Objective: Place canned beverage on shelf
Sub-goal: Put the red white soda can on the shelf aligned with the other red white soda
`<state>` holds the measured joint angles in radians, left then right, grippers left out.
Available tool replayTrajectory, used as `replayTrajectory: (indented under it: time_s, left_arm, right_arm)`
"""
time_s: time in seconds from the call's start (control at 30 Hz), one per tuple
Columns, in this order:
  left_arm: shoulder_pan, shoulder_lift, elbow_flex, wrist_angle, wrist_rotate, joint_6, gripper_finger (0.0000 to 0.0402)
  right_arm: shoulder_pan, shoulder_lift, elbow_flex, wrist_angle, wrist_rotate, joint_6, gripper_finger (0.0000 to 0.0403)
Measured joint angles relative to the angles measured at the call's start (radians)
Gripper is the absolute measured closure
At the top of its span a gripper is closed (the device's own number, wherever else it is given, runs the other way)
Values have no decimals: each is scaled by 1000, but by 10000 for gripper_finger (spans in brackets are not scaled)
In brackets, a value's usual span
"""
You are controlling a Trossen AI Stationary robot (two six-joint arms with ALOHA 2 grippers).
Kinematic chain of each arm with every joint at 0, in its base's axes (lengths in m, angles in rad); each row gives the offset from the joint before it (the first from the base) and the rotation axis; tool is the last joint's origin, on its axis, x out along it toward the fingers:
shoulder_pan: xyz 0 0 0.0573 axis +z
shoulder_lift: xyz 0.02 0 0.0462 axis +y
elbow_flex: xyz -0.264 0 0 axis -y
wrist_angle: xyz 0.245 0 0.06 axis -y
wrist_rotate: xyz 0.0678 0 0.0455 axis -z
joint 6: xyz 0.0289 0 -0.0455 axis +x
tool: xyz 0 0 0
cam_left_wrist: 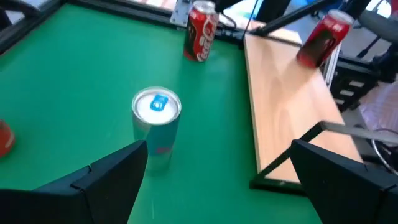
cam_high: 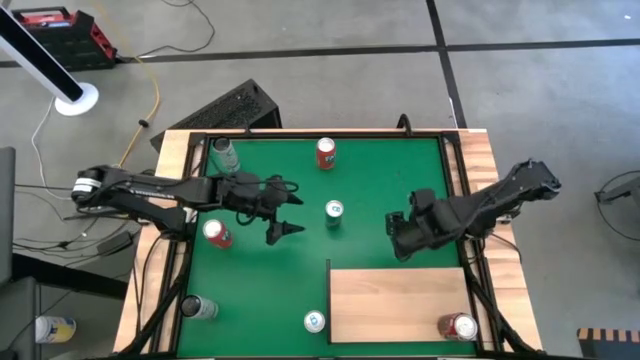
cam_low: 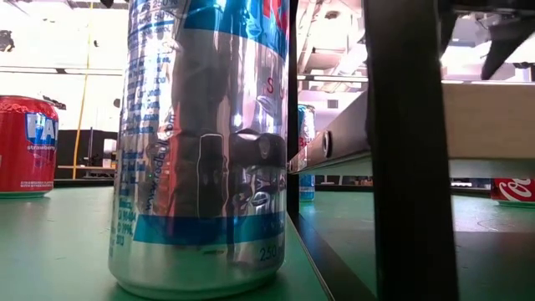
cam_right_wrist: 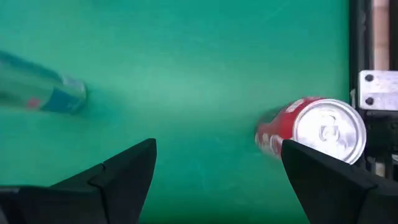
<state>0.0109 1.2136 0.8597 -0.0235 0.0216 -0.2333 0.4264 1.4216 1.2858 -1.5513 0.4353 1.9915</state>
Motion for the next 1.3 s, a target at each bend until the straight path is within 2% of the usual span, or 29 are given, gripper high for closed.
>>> replayTrajectory:
  time_s: [0.17, 0.3, 0.57, 0.77, 1.0, 1.13, 1.3]
  left_arm:
    - [0, 38, 0, 58, -1, -64, 22]
    - [0, 66, 0, 67, -4, -104, 22]
    - [1, 65, 0, 159, -33, -99, 22]
    - [-1, 65, 0, 203, -116, -109, 22]
    - [-27, 65, 21, 233, -130, -1, 22]
    - [-49, 65, 54, 234, -184, 65, 22]
    - [-51, 83, 77, 226, -212, 78, 22]
  right_arm:
    - [98, -10, -35, -19, 5, 177, 35]
    - [117, -34, -34, -20, 13, 183, 35]
    - [45, -76, -34, 8, 35, -17, 35]
    - [14, -111, -34, 155, 141, -209, 35]
    - [-5, -150, -34, 226, 172, -340, 35]
    - [14, -162, -34, 182, 170, -257, 35]
    - [79, -114, -34, 17, 172, 36, 35]
